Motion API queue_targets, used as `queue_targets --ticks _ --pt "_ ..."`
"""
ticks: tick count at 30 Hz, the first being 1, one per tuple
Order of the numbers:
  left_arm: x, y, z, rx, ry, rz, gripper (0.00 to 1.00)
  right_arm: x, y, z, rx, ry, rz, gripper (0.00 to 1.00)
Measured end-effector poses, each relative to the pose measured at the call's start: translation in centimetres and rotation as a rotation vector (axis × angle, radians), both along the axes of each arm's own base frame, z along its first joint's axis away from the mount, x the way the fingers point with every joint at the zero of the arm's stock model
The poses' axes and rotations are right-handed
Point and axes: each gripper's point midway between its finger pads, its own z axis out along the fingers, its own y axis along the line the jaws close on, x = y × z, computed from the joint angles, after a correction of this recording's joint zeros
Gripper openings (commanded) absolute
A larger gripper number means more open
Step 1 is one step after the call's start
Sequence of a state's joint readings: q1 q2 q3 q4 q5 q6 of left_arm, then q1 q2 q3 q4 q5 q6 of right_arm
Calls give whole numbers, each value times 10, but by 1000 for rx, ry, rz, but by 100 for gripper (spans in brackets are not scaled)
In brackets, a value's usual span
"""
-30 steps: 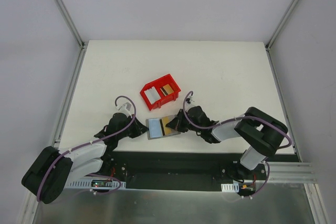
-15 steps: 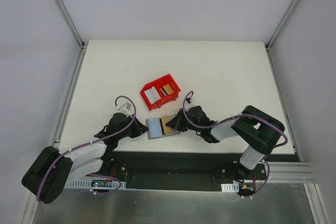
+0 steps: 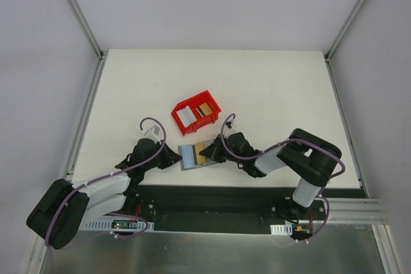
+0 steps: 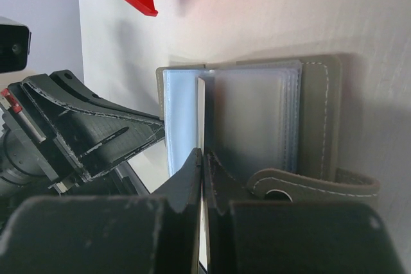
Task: Put the credit cards into the card holder
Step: Insert the credit card into the card holder.
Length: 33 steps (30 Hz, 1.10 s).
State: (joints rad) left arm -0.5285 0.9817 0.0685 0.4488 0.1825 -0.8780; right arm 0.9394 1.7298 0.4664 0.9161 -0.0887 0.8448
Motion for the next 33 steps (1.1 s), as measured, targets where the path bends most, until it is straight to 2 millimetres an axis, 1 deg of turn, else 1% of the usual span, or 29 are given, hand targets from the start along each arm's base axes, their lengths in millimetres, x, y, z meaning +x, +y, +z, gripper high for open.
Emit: queue_targets --ticks 4,7,8,10,11,14,17,21,23,27,30,33 --pt "0 0 0 -5 2 3 0 -3 3 0 0 -7 -20 6" --pt "0 0 0 -7 4 6 0 -6 4 -4 -28 -15 -26 12" --pt "0 0 0 -9 6 7 0 -6 3 -6 -44 -15 -28 15" --pt "0 0 0 -12 9 10 0 -6 -1 -7 -86 -23 -35 26" --pt "0 -1 0 -14 11 11 0 -6 -4 -6 -108 -31 -36 33" --pt "0 -1 1 -16 11 13 0 -5 -11 0 -168 -63 -36 41" --pt "0 -1 1 -16 11 13 0 -2 -16 5 -221 -92 -33 41" --pt "-1 0 0 -16 11 13 0 -2 -17 3 -264 -96 -12 41" --pt "-1 0 0 -16 11 13 0 -2 -13 1 -273 -93 3 41" --pt "-1 0 0 -15 12 13 0 -2 -1 2 -277 -95 42 36" --pt "0 0 0 -15 12 13 0 -5 7 1 -294 -102 78 36" --pt "0 -1 0 -17 9 13 0 -9 16 5 -322 -118 117 37"
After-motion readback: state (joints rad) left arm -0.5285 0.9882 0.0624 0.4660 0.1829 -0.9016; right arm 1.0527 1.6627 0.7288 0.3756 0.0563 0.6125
